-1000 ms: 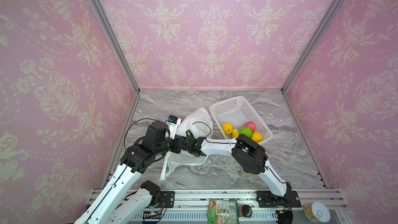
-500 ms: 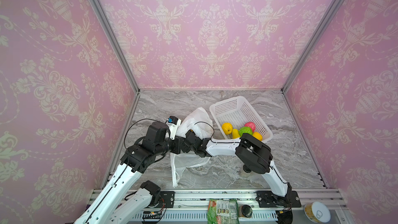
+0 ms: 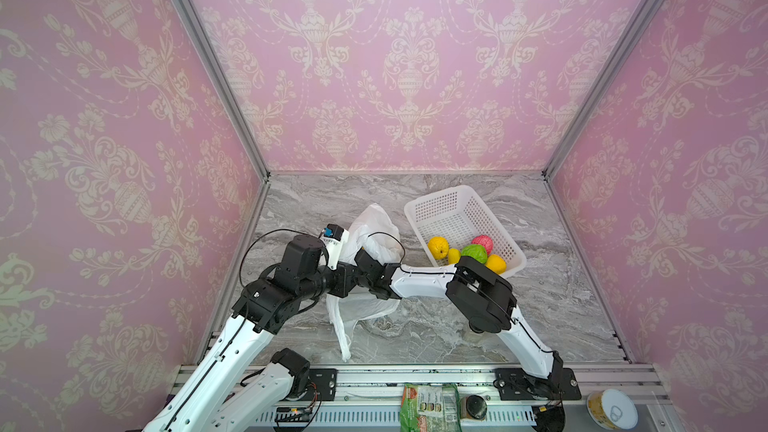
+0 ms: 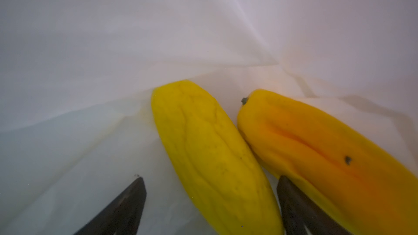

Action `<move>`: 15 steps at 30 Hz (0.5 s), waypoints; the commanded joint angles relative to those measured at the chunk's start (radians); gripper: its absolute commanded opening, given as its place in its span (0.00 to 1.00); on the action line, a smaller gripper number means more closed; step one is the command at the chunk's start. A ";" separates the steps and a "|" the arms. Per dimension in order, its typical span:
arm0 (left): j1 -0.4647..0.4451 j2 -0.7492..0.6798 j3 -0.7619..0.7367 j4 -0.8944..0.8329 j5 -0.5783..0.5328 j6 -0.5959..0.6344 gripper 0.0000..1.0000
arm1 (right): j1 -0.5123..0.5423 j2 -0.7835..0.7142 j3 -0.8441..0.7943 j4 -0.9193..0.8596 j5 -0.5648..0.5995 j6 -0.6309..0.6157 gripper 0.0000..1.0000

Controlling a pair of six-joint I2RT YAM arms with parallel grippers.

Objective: Untie the knot of the plastic bag and take out the fruit
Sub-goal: 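Reach down and close the right gripper on a yellow papaya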

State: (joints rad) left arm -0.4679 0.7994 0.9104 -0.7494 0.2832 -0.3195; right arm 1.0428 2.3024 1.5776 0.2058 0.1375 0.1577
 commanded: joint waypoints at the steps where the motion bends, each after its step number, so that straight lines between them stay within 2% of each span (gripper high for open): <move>1: -0.002 -0.001 -0.012 -0.027 0.019 0.007 0.00 | -0.001 0.023 0.022 0.008 -0.048 -0.003 0.79; 6: -0.002 -0.001 -0.012 -0.027 0.019 0.007 0.00 | 0.000 -0.018 -0.046 0.079 -0.101 0.012 0.60; 8: -0.002 0.000 -0.012 -0.027 0.019 0.006 0.00 | 0.001 -0.034 -0.071 0.110 -0.124 0.021 0.59; 13: 0.000 0.000 -0.012 -0.027 0.019 0.007 0.00 | 0.000 -0.011 -0.044 0.103 -0.142 0.036 0.70; 15: 0.000 -0.001 -0.012 -0.027 0.019 0.007 0.00 | -0.001 0.026 0.005 0.069 -0.128 0.043 0.80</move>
State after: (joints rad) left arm -0.4679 0.8001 0.9104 -0.7502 0.2836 -0.3195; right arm 1.0428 2.3024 1.5269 0.2832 0.0162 0.1791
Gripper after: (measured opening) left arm 0.046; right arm 0.766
